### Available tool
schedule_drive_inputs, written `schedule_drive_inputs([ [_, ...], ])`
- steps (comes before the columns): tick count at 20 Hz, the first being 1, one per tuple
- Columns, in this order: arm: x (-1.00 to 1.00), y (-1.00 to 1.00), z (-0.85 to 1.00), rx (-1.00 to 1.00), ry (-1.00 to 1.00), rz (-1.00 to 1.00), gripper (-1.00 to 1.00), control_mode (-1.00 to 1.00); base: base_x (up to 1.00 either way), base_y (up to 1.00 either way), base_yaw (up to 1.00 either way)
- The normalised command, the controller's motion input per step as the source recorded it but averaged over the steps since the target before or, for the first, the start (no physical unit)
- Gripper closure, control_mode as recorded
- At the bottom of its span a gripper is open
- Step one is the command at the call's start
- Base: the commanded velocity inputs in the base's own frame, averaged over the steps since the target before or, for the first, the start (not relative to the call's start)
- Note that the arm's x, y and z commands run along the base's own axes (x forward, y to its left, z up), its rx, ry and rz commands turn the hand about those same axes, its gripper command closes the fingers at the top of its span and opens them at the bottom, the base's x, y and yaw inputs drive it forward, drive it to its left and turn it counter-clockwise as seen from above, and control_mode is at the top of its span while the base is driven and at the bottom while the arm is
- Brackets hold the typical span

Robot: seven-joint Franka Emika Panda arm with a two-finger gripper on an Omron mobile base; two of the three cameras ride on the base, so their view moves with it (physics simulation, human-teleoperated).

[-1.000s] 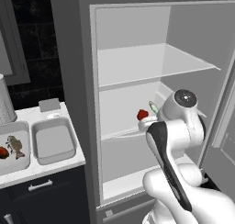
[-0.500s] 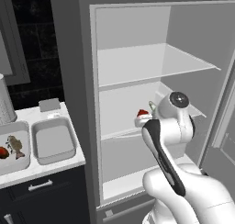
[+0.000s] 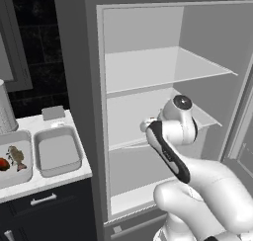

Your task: Place one bell pepper and one fish in each tupperware on the nearby counter, to pack two identical lunches.

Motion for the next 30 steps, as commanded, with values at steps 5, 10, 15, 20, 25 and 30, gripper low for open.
schedule_drive_inputs([
  [5, 0.51, 0.00, -0.22, 0.00, 0.05, 0.00, -1.00, -1.00, 0.00, 0.00, 0.00],
  [10, 0.49, 0.00, -0.29, 0.00, 0.00, 0.00, -1.00, -1.00, 0.00, 0.00, 0.00],
  [15, 0.47, 0.00, -0.31, 0.00, 0.00, 0.00, -1.00, -1.00, 0.00, 0.00, 0.00],
  [20, 0.39, 0.00, -0.33, 0.00, 0.00, 0.00, -1.00, -1.00, 0.00, 0.00, 0.00],
  [25, -0.15, 0.00, -0.49, 0.00, 0.00, -0.02, 1.00, -1.00, 0.00, 0.00, 0.00],
  [30, -0.83, -0.02, -0.83, 0.00, 0.00, -0.08, 1.00, -1.00, 0.00, 0.00, 0.00],
])
